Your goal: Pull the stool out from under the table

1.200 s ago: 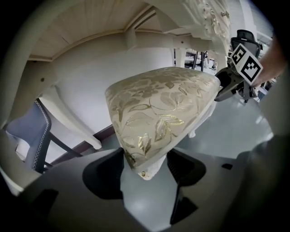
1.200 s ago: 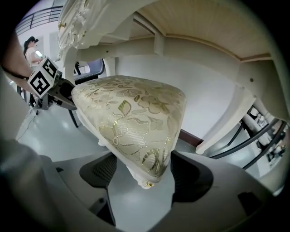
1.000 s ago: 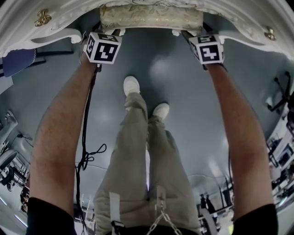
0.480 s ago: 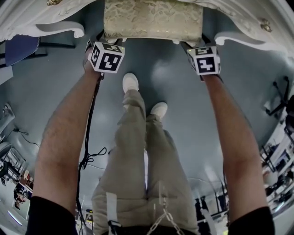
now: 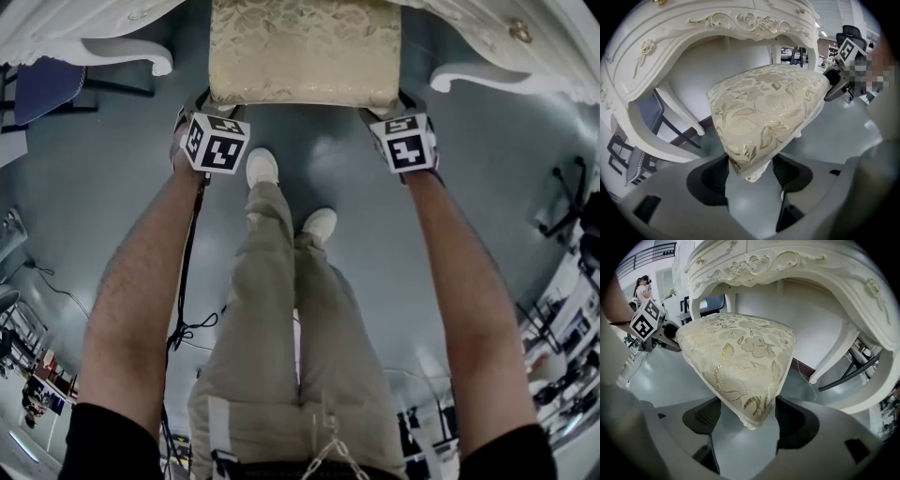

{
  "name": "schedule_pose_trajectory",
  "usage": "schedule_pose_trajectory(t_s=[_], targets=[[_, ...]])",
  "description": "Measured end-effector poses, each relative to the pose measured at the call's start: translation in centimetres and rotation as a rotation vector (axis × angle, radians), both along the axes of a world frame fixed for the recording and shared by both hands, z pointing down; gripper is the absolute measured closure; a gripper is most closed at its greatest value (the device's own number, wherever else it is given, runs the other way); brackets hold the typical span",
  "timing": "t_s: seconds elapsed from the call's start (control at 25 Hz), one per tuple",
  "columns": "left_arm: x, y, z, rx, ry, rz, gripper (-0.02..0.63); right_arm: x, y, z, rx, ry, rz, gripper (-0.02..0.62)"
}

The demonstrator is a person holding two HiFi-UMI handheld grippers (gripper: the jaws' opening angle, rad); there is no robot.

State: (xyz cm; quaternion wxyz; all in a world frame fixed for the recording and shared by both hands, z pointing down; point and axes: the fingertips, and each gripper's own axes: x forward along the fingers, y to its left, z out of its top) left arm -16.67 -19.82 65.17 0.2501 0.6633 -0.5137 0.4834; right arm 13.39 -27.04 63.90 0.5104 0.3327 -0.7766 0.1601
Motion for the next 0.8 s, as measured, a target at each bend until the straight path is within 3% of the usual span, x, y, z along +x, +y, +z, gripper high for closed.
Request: schedule_pose_trajectory(t_s=[0.56,0.72,0.8], targets=[[1.5,8.3,0.1,-0.034,-0.004,-0.049,0.313,1.7,8.7,0.3,-0.068,-0.006,0.002,0.241],[1.3,10.8,-2.4,0.056,0.109,-0.237,0.314,3.1,10.0,-2.1,-0.022,-0.081,0.08,0.242],[1.0,11.5,-5.8,0.139,0.138,-0.303,0.37,4.4,10.1,-4.6,0.047,-0.137,0.145,0.245]])
